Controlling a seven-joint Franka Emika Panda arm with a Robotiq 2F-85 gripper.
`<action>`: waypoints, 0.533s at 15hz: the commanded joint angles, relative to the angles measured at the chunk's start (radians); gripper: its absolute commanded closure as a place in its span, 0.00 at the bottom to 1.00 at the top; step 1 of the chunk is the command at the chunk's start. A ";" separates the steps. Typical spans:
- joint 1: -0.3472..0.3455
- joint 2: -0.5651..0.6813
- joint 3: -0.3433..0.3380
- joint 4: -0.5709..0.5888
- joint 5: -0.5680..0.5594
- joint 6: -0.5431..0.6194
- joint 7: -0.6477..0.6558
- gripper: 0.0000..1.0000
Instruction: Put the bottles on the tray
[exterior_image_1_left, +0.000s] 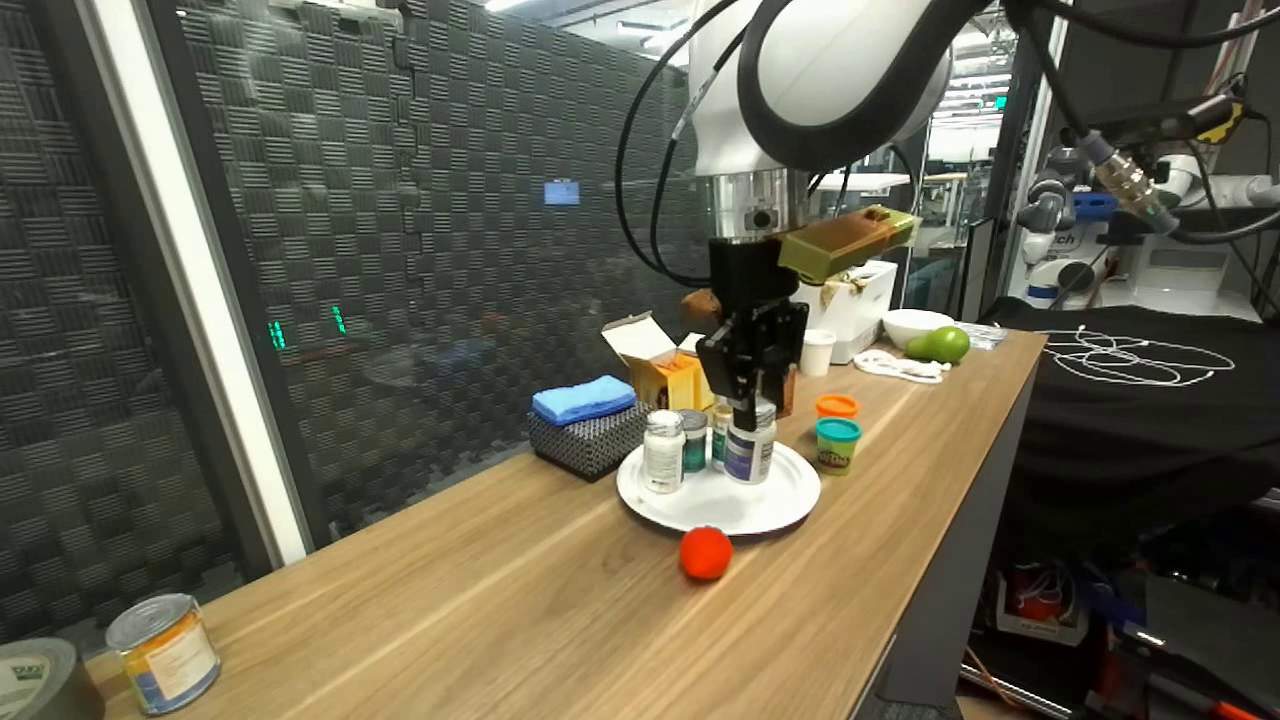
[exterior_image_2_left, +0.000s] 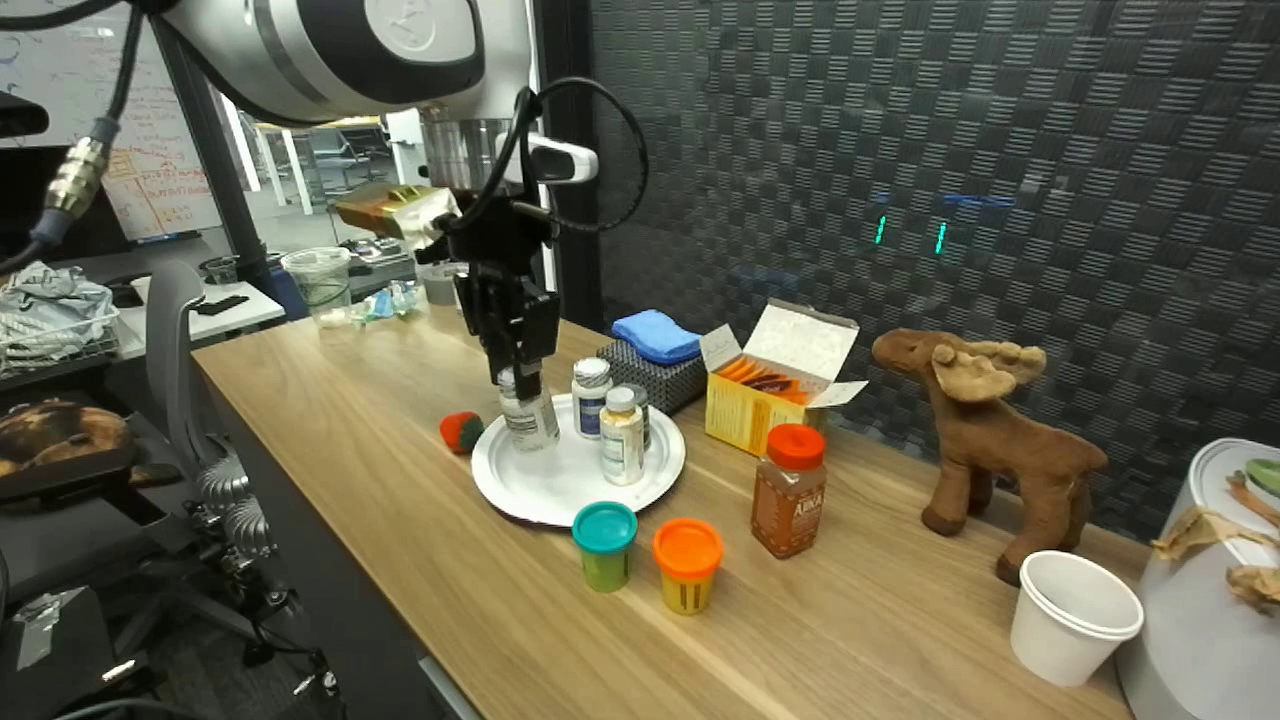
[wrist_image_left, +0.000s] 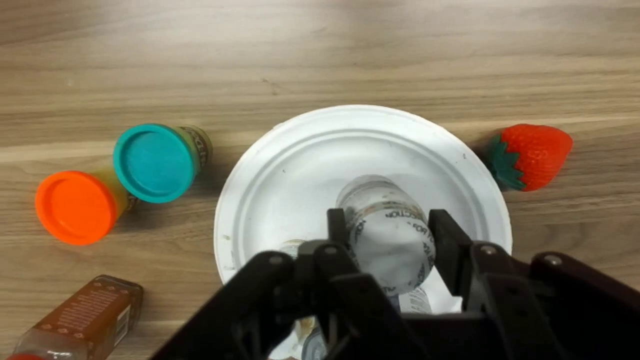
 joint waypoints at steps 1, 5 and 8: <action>-0.006 0.026 -0.015 0.051 -0.032 -0.025 0.037 0.80; -0.015 0.053 -0.025 0.071 -0.013 -0.016 0.011 0.80; -0.023 0.070 -0.031 0.077 -0.004 -0.010 -0.003 0.80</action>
